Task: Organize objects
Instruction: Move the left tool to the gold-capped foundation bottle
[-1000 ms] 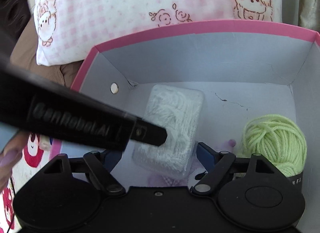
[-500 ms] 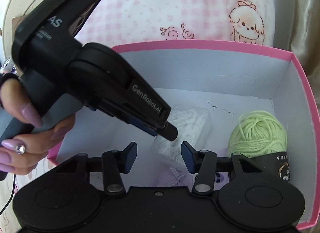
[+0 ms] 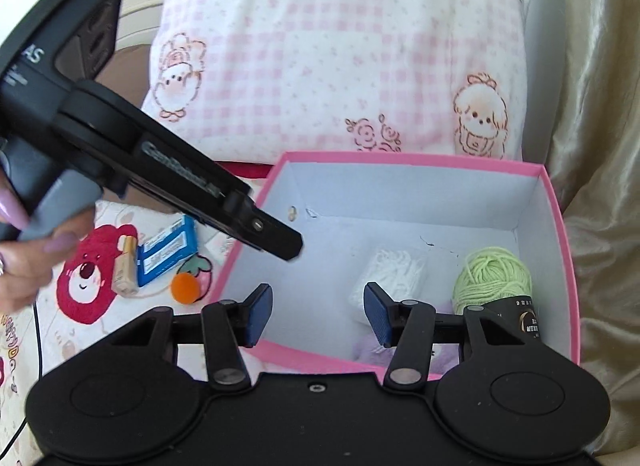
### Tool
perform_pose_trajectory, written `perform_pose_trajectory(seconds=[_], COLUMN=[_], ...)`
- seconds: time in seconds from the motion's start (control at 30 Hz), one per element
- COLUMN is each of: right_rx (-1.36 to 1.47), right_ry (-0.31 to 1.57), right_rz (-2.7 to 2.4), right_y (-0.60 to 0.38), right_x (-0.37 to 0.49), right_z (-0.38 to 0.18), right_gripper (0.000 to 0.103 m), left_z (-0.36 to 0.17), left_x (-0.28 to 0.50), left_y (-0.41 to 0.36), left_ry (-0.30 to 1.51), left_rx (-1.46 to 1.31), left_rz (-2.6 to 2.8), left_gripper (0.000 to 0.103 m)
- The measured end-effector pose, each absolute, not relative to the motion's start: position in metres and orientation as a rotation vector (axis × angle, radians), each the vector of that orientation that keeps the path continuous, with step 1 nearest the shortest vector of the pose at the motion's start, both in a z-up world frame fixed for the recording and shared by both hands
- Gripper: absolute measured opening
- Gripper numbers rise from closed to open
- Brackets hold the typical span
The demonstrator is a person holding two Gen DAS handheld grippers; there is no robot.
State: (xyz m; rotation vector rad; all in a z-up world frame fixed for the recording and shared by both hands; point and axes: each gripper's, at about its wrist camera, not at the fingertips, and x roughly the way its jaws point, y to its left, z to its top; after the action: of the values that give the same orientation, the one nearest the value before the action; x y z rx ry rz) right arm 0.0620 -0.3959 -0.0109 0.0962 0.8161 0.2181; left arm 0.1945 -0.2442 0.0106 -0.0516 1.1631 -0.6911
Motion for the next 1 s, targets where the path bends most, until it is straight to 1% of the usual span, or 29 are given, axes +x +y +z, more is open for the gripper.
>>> perform_pose_trajectory(seconds=[0.07, 0.27, 0.47, 0.53, 0.63, 0.83, 1.0], right_rx=[0.082, 0.082, 0.059, 0.049, 0.020, -0.039, -0.084], right_ry=[0.812, 0.783, 0.771, 0.769, 0.759, 0.777, 0.786], right_rz=[0.225, 0.290, 0.378, 0.414, 0.481, 0.578, 0.681], right_y=[-0.389, -0.361, -0.319, -0.304, -0.279, -0.235, -0.196], right_x=[0.056, 0.041, 0.037, 0.037, 0.041, 0.060, 0.091], right_z=[0.003, 0.041, 0.058, 0.061, 0.061, 0.050, 0.026], right_gripper=[0.062, 0.064, 0.066, 0.067, 0.070, 0.070, 0.070], left_z=[0.030, 0.078, 0.095, 0.092, 0.080, 0.040, 0.002], left_x=[0.188, 0.168, 0.154, 0.150, 0.148, 0.160, 0.177], left_y=[-0.224, -0.163, -0.107, -0.091, -0.068, -0.028, 0.001], left_ry=[1.144, 1.086, 1.081, 1.083, 1.095, 1.167, 1.238], left_rx=[-0.046, -0.017, -0.005, -0.009, -0.031, -0.129, -0.180], left_rz=[-0.684, -0.633, -0.579, -0.564, -0.545, -0.514, -0.436], left_gripper=[0.025, 0.026, 0.027, 0.032, 0.034, 0.035, 0.035])
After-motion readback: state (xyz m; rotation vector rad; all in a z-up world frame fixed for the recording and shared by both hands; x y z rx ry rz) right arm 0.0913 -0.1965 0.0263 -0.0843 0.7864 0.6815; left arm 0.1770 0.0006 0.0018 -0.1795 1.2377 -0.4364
